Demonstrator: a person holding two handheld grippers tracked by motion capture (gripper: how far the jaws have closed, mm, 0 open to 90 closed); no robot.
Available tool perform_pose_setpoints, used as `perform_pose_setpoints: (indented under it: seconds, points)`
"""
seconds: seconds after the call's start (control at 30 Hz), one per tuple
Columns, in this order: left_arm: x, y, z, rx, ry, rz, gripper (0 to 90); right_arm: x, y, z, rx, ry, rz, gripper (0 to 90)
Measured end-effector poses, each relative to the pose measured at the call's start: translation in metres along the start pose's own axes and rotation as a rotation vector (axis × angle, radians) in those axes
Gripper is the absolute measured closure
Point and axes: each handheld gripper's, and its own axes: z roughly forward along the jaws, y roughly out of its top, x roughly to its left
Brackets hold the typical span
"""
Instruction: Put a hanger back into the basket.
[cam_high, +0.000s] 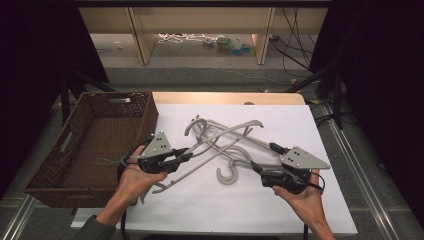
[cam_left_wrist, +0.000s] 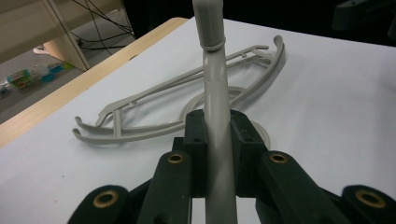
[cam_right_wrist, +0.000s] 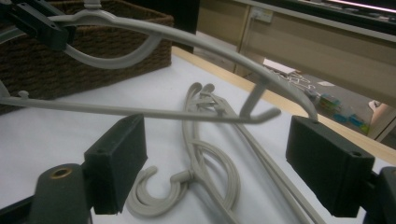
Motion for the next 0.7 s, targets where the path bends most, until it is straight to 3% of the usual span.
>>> perform_pose_setpoints:
  seconds: [0.23, 0.3, 0.43, 0.53, 0.57, 0.7]
  points:
    - [0.010, -0.004, -0.005, -0.042, -0.027, -0.115, 79.3, 0.006, -0.012, -0.003, -0.060, -0.009, 0.069, 19.3]
    - [0.012, -0.005, -0.008, -0.040, -0.021, -0.130, 79.3, 0.009, -0.014, -0.003, -0.052, -0.011, 0.064, 19.1]
    - [0.016, -0.003, -0.015, -0.062, -0.045, -0.200, 79.3, 0.015, -0.019, -0.003, -0.027, 0.005, 0.041, 19.1]
    - [0.018, 0.001, -0.021, -0.062, -0.058, -0.216, 79.3, 0.016, -0.020, -0.003, -0.027, 0.010, 0.020, 19.1]
    - [0.019, 0.002, -0.024, -0.062, -0.060, -0.212, 79.3, 0.018, -0.021, -0.003, -0.020, 0.021, 0.043, 19.1]
    - [0.023, 0.009, -0.036, -0.075, -0.070, -0.250, 79.3, 0.019, -0.022, -0.003, -0.019, 0.026, 0.037, 18.7]
